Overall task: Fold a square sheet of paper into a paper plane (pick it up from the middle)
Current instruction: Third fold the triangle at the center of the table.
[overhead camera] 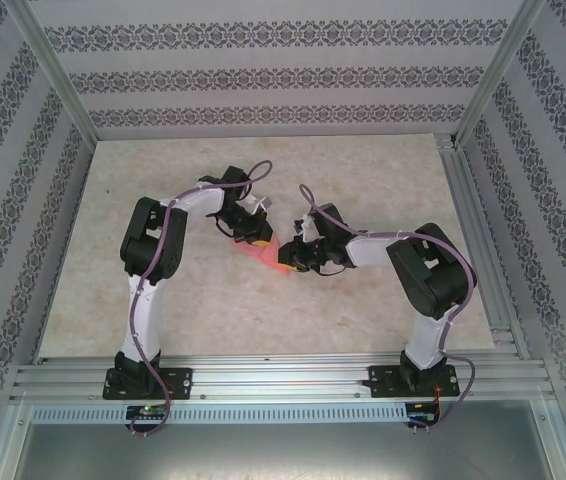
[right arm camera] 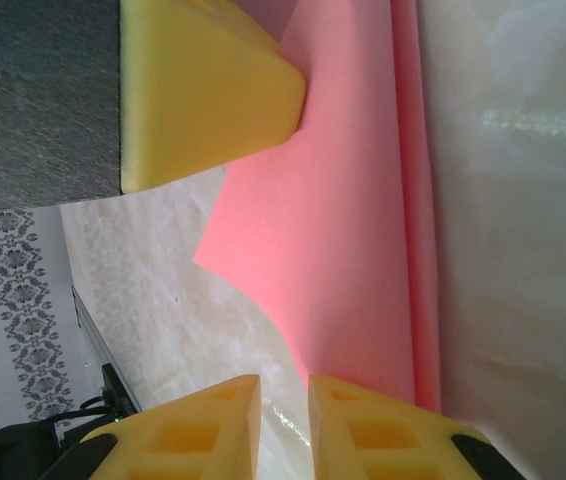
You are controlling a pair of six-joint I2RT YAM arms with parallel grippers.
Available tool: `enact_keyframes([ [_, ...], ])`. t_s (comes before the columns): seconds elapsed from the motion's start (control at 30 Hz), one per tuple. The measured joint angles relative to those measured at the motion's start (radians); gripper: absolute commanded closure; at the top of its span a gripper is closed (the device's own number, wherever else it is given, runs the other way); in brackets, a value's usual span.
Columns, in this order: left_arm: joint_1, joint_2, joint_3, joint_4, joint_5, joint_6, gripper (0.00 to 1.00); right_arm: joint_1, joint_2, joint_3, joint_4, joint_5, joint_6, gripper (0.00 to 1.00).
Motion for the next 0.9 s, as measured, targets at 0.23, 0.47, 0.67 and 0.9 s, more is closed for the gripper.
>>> enact_keyframes([
  [0.23, 0.0, 0.035, 0.008, 0.0, 0.011, -0.001, 0.9, 0.0, -0.003, 0.023, -0.068, 0.011, -0.034, 0.78],
  [0.47, 0.002, 0.068, 0.039, 0.0, 0.028, 0.0, 0.9, -0.001, -0.007, 0.053, -0.162, 0.039, -0.091, 0.77],
  [0.67, 0.002, 0.072, 0.056, -0.003, 0.029, 0.0, 0.89, -0.001, -0.009, 0.066, -0.19, 0.043, -0.106, 0.77],
  [0.9, 0.002, 0.086, 0.114, -0.008, 0.035, 0.002, 0.89, -0.001, -0.011, 0.103, -0.222, 0.049, -0.124, 0.76],
])
